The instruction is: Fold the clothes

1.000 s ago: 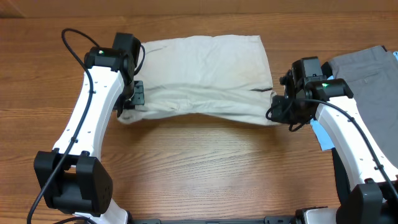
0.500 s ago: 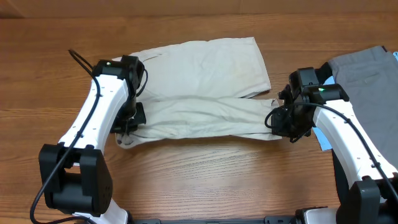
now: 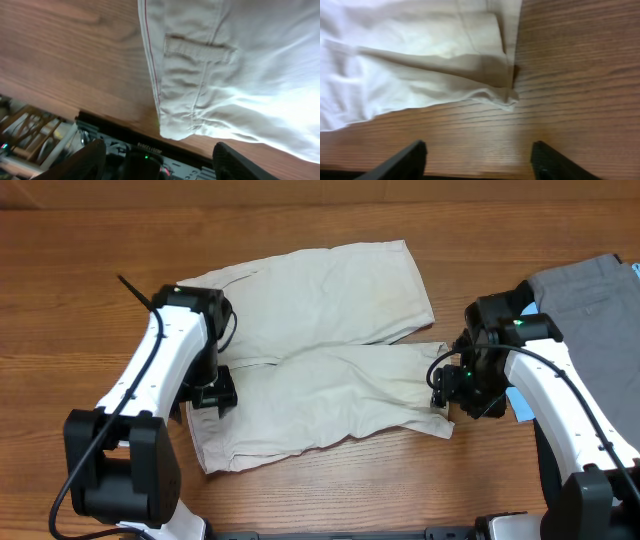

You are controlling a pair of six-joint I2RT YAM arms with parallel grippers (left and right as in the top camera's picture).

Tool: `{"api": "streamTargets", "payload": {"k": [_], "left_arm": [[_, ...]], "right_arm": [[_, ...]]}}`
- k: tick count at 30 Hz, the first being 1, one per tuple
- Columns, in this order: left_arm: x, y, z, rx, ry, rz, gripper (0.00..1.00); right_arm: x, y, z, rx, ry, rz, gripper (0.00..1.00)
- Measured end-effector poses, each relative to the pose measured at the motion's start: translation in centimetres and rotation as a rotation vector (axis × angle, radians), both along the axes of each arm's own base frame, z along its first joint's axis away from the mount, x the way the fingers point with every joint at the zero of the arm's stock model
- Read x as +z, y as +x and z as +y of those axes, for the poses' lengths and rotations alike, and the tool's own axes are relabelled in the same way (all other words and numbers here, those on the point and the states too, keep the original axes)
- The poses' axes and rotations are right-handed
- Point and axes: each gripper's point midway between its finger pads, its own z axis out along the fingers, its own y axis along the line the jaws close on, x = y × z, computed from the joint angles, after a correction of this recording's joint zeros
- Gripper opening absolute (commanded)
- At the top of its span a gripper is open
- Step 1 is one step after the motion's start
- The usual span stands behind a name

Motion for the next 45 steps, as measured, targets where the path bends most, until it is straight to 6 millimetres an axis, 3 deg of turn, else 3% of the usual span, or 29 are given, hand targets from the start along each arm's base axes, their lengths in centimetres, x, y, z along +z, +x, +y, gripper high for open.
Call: {"api": "streamTargets", "payload": {"k": [2,3,5,6,7,11,13,19,24,28,33,37,40,45], "left_arm": [[1.3,1.8,-0.6,-0.003,-0.037,-0.067,0.52],[1.5,2.5,-1.1,-0.008,-0.069,-0.099,0.49],[1.4,3.5,-2.5,-0.022,-0.140,-0.143,0.40],[1.1,4.0,-3.4,-0.036,-0.185,-0.168,0.38],[1.0,4.2,-3.8,-0.039,-0.202,-0.176,0.36],[-1.4,3.7,-7.2,-0.106,-0.312,-0.179,0.36],[-2.3,3.1,-7.8,-0.120,-0.328,-0.166,0.36],[-3.8,2.4,-8.1,-0.122,-0.343,-0.155,0.36],[-4.2,2.3,-8.1,-0.122,-0.342,-0.154,0.37],[-4.2,2.3,-8.1,-0.122,-0.342,-0.153,0.37],[-4.2,2.0,-8.0,-0.120,-0.340,-0.143,0.36],[-4.1,1.5,-7.8,-0.123,-0.331,-0.121,0.22],[-4.1,1.4,-7.7,-0.130,-0.332,-0.119,0.18],[-4.0,0.9,-7.6,-0.127,-0.326,-0.098,0.20]], "right_arm": [[1.1,0.7,0.5,-0.006,0.028,-0.021,0.58],[1.3,0.8,0.9,-0.008,0.047,-0.025,0.49],[1.4,1.0,1.4,-0.006,0.080,-0.033,0.18],[1.3,1.4,1.7,-0.010,0.095,-0.049,0.08],[1.1,1.8,1.9,-0.009,0.105,-0.065,0.04],[-1.6,2.8,2.4,-0.033,0.134,-0.120,0.04],[-3.0,2.8,2.5,-0.039,0.142,-0.135,0.04],[-7.1,1.6,3.1,-0.050,0.188,-0.153,0.04],[-8.6,-1.8,3.0,-0.069,0.191,-0.042,0.04],[-8.7,-4.2,2.2,-0.130,0.137,0.067,0.04],[-8.8,-5.8,0.9,-0.196,0.045,0.135,0.04],[-8.2,-6.2,0.8,-0.223,0.028,0.169,0.04],[-6.3,-5.0,0.9,-0.228,0.029,0.167,0.05],[-1.4,0.1,2.0,-0.188,0.096,0.029,0.08]]}}
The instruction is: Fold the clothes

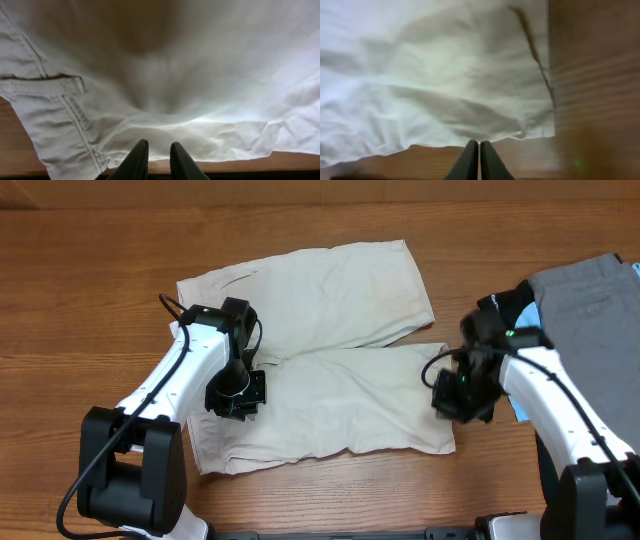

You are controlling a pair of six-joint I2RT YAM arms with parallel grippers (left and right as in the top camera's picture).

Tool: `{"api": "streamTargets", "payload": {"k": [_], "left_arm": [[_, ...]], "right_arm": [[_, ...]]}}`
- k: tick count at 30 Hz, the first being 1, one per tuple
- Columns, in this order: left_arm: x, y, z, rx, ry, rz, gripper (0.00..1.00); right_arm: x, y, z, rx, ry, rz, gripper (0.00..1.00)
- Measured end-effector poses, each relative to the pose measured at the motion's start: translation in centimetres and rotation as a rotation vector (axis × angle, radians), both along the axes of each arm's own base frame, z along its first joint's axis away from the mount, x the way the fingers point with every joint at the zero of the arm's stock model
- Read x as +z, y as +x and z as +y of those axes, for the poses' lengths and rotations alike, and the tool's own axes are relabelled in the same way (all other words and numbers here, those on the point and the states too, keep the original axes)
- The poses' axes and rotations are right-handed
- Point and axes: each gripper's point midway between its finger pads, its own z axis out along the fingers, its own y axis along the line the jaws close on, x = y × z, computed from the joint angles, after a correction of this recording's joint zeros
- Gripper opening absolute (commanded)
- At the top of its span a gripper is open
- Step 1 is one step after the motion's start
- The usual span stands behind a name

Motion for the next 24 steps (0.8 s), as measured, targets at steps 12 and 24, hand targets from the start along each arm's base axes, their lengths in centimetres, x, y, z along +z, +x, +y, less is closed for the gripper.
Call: {"api": "streamTargets", "payload": {"k": [12,24], "left_arm": [[-2.4,-3.7,-0.5,0.030,0.027,0.096,0.13],[-6.2,-7.0,-0.1,0.131,0.063,0.136,0.12]], "right_arm": [[-2.0,1.4,0.6,0.042,0.042,-0.093,0.08],[-7.1,-0.2,0.4,0.016,0.040,-0.118,0.08]]}}
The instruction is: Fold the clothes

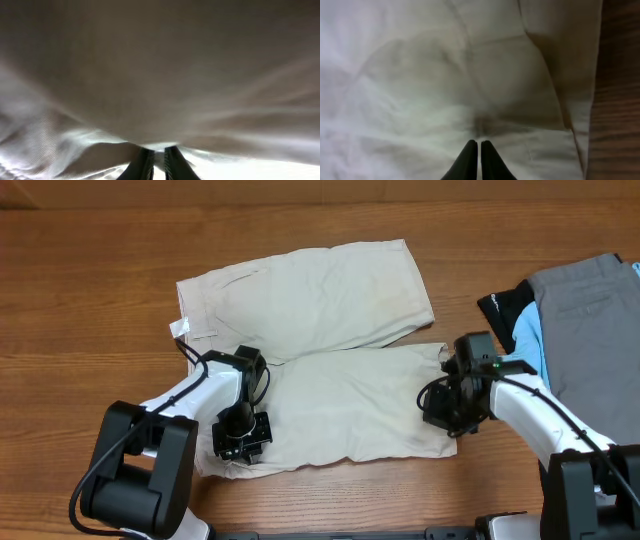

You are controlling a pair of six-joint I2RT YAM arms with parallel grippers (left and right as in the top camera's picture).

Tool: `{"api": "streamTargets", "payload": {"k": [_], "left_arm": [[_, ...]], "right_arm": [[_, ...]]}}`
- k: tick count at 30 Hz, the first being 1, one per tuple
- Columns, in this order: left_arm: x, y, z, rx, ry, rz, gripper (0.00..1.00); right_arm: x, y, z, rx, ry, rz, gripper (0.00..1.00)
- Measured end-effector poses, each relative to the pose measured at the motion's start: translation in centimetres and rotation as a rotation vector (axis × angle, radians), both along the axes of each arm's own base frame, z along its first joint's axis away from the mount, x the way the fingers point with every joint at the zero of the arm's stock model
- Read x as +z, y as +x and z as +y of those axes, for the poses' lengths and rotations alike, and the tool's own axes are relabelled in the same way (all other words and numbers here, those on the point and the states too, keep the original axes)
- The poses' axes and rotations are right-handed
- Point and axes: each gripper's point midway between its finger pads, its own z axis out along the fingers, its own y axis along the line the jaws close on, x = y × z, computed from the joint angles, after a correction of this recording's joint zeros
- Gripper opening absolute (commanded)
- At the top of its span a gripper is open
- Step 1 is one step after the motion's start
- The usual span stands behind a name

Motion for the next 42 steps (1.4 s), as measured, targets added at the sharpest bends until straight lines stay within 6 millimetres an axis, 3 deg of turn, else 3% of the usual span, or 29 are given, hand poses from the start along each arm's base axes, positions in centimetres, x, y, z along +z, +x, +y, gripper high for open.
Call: {"api": "streamTargets", "payload": {"k": [4,7,13,17,18,19,21,22,24,27,30,32,33,37,39,42], "left_arm": [[0.0,-0.6,-0.1,0.018,-0.013,-0.002,0.11],[-0.1,-1.6,-0.1,0.024,-0.022,0.025,0.04],[0.0,-3.0,0.0,0.012,-0.031,0.073,0.04],[1.4,-2.6,-0.1,-0.003,-0.027,0.105,0.04],[2.9,-0.5,-0.7,-0.016,-0.043,0.069,0.04],[3.9,1.0,-1.1,-0.021,-0.051,0.034,0.04],[6.6,4.8,-2.0,-0.031,-0.068,-0.066,0.05],[8.3,7.1,-2.5,-0.037,-0.079,-0.140,0.06],[11.7,11.4,-3.1,-0.050,-0.082,-0.299,0.06],[16.2,16.3,-2.4,-0.041,-0.041,-0.501,0.04],[18.6,19.3,-0.5,0.010,-0.005,-0.624,0.04],[19.5,21.5,2.4,0.087,0.032,-0.701,0.04],[19.5,22.2,4.9,0.148,0.061,-0.716,0.04],[18.1,23.0,9.3,0.245,0.121,-0.692,0.04],[16.3,23.7,10.5,0.269,0.141,-0.658,0.04],[13.1,24.6,10.9,0.270,0.152,-0.602,0.04]], "right_arm": [[-1.2,-1.8,-0.5,-0.036,-0.027,0.056,0.10],[-1.2,-2.0,-0.6,-0.062,-0.033,0.070,0.11],[-0.7,-3.3,-1.3,-0.091,-0.068,0.146,0.15],[2.4,-0.8,-1.0,-0.083,-0.065,0.114,0.21],[4.5,1.6,-0.8,-0.079,-0.055,0.049,0.23],[5.6,2.4,-0.7,-0.075,-0.053,0.030,0.27],[8.4,4.2,-0.5,-0.060,-0.047,-0.021,0.47],[9.4,5.0,-0.4,-0.059,-0.042,-0.052,1.00],[11.3,6.5,-0.2,-0.049,-0.035,-0.110,1.00],[11.8,6.9,-0.2,-0.045,-0.033,-0.128,1.00],[11.8,6.9,-0.2,-0.044,-0.034,-0.129,1.00],[11.8,6.9,-0.2,-0.043,-0.033,-0.130,1.00],[11.8,6.9,-0.2,-0.044,-0.034,-0.129,1.00],[11.8,6.9,-0.2,-0.044,-0.034,-0.130,1.00],[11.8,7.0,-0.2,-0.044,-0.034,-0.130,1.00],[11.8,6.9,-0.2,-0.044,-0.034,-0.130,1.00]]}}
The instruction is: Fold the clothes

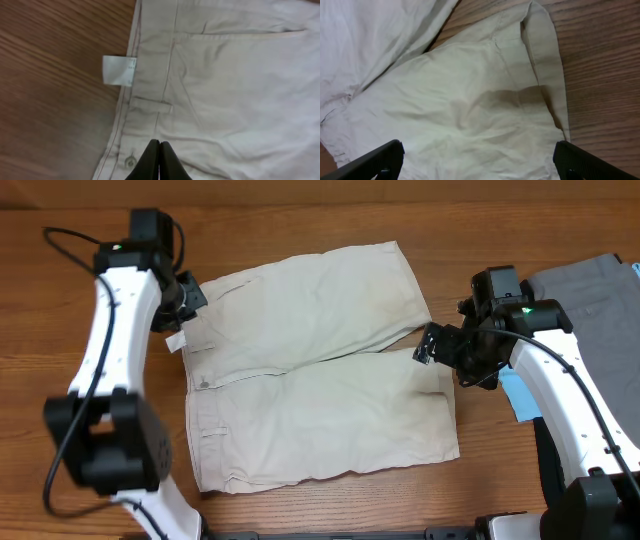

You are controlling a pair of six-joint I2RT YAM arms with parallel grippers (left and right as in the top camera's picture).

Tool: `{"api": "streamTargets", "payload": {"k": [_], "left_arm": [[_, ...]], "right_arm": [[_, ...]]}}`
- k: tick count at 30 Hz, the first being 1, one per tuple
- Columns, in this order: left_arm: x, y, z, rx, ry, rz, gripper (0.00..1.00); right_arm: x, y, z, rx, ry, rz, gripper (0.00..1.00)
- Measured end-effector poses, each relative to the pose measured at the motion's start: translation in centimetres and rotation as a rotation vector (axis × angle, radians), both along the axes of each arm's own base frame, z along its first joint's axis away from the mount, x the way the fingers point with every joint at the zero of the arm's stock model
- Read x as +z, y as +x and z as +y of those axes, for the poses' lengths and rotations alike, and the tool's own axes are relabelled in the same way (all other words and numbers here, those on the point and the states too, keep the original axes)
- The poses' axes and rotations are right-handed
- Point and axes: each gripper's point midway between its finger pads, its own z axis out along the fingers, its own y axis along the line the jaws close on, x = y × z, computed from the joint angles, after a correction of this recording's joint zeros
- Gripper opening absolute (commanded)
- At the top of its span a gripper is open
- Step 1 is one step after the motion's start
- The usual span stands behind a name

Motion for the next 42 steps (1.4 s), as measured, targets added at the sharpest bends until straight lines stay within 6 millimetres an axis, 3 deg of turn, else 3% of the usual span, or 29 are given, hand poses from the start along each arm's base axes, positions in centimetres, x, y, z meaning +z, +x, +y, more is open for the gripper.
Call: {"api": "streamTargets", "payload": {"k": [7,11,18,19,24,28,32,36,39,41,42], "left_arm": [[-9.5,0.4,0.0,-0.002,-0.006,0.190,0.04],[-12.3,0.2,0.0,-0.003,-0.006,0.244,0.04],[-12.6,1.6,0.6,-0.006,0.042,0.202,0.04],[-12.5,2.3,0.8,-0.005,0.056,0.174,0.04],[-12.3,10.2,2.2,-0.004,0.143,-0.114,0.07],[-12.1,11.8,2.4,-0.036,0.173,-0.168,0.12],[-11.5,11.2,2.4,-0.081,0.178,-0.117,0.21],[-10.2,8.7,2.2,-0.112,0.169,0.001,0.27],[-7.2,5.4,2.3,-0.120,0.161,0.093,0.34],[-3.4,2.5,2.7,-0.114,0.154,0.135,0.37],[-2.4,2.1,2.9,-0.109,0.154,0.129,0.37]], "right_arm": [[0.0,0.0,0.0,0.000,0.000,0.000,1.00],[0.0,0.0,0.0,0.000,-0.001,0.000,1.00],[0.0,0.0,0.0,0.000,0.000,0.000,1.00],[0.0,0.0,0.0,0.000,0.000,0.000,1.00],[0.0,0.0,0.0,0.000,0.000,0.000,1.00],[0.0,0.0,0.0,0.000,0.000,0.000,1.00],[0.0,0.0,0.0,0.000,0.000,0.001,1.00],[0.0,0.0,0.0,0.000,0.000,0.000,1.00],[0.0,0.0,0.0,0.000,0.000,0.000,1.00],[0.0,0.0,0.0,0.000,-0.001,0.000,1.00],[0.0,0.0,0.0,0.000,0.000,0.000,1.00]]}}
